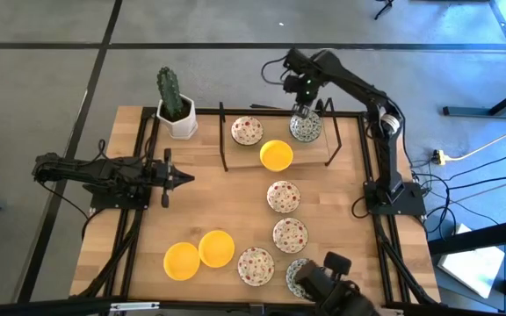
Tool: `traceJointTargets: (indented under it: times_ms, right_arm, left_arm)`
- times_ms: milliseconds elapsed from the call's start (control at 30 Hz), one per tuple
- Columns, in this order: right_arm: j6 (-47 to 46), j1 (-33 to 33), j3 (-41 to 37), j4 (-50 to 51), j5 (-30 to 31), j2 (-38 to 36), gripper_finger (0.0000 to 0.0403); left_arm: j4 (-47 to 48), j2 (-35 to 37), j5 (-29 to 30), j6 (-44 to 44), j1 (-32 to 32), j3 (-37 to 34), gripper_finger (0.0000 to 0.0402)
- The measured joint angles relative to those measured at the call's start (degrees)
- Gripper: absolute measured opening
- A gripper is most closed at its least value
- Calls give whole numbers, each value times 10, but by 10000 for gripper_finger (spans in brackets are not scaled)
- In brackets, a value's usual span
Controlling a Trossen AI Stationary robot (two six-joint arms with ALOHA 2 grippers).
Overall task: Pick & Place Mini bowls
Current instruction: Stack the blue patterned bowl on top of the blue patterned bowl on the shelf
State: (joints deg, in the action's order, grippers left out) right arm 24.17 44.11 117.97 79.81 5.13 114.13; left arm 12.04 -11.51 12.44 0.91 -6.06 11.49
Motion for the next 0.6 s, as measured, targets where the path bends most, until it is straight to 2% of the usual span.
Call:
traceJointTargets:
  times_ms: [133,333,600]
  right_arm:
    - [-47,-34,-11,-2,134,1,5]
    - [-63,-68,-12,2,147,1,3]
    - [-109,-78,-12,27,155,1,2]
  left_arm:
    - [17,0,0,-2,0,0,11]
    - [18,0,-1,-2,0,0,11]
    - [17,0,-1,-7,0,0,11]
